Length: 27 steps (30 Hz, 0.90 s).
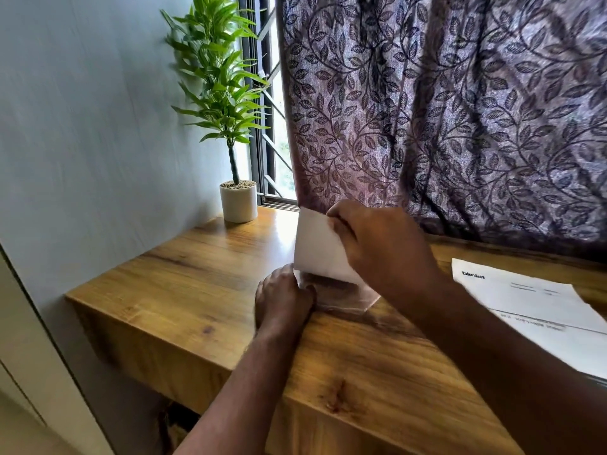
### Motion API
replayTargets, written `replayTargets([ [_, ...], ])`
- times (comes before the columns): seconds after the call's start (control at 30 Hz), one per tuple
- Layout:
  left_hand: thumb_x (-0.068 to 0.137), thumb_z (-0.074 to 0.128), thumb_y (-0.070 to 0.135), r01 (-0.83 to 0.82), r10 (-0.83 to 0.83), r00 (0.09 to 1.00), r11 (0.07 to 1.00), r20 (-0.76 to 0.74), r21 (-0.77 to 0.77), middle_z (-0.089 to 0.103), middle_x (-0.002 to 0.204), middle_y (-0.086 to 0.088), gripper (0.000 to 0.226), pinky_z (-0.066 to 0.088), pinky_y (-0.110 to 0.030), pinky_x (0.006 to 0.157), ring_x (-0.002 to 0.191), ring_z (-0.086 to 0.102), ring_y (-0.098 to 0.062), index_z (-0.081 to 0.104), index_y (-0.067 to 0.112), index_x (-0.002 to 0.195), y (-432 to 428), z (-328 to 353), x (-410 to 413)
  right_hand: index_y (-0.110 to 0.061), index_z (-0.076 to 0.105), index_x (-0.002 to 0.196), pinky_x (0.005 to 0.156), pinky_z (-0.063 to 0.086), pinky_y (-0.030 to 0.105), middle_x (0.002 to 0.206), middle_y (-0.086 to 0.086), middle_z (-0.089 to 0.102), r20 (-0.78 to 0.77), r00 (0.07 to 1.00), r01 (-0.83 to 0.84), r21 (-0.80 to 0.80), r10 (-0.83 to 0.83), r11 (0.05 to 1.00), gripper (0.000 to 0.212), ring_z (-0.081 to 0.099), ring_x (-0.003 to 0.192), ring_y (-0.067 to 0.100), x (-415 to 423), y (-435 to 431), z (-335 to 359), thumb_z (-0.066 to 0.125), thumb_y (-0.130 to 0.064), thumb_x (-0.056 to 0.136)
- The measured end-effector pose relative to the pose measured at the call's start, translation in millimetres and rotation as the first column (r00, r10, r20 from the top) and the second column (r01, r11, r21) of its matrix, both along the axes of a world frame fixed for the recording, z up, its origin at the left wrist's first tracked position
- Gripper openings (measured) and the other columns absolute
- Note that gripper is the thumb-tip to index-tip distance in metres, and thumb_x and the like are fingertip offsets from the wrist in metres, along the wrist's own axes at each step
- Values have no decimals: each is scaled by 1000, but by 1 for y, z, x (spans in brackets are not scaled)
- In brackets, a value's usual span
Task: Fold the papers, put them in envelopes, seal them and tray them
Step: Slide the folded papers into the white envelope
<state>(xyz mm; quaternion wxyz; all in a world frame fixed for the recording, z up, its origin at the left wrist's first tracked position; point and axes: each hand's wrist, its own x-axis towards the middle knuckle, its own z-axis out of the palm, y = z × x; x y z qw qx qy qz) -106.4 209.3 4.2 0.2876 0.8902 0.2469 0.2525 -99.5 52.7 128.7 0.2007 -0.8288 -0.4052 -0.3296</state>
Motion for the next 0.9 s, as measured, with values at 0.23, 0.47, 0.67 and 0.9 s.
replayTargets([
  [0.23, 82, 66, 47, -12, 11, 999, 1000, -31, -17, 65, 122, -4, 49, 45, -37, 98, 115, 58, -26, 61, 25, 125, 1, -4, 4, -16, 73, 106, 54, 41, 19, 79, 3, 72, -2, 1000, -19, 284, 20, 959, 17, 58, 59, 17, 7, -43, 35, 60, -24, 100],
  [0.47, 86, 65, 47, -69, 80, 994, 987, -73, 144, 55, 138, -9, 63, 39, -41, 106, 129, 49, -28, 49, 19, 140, -3, -7, 6, -15, 73, 112, 58, 32, 18, 92, 2, 73, -21, 998, 57, 391, -53, 918, 20, 52, 74, 7, 16, -93, 51, 59, -22, 100],
  [0.67, 83, 74, 25, -48, 3, 984, 967, 178, 249, 48, 148, -11, 54, 35, -51, 111, 138, 41, -31, 57, 20, 134, -15, -4, 4, -14, 73, 115, 65, 44, 21, 93, -3, 69, -26, 993, 114, 515, -118, 849, 23, 57, 79, 5, 20, -139, 56, 59, -24, 99],
  [0.9, 98, 61, 26, 523, -105, 806, 586, 582, -619, 73, 93, -10, 21, 56, -34, 63, 82, 69, -29, 71, 8, 103, -101, 45, -10, -11, 72, 111, 65, 47, 33, 84, 3, 67, 130, 976, 70, 578, -176, 813, 21, 61, 76, 22, 11, -184, 52, 58, -22, 99],
])
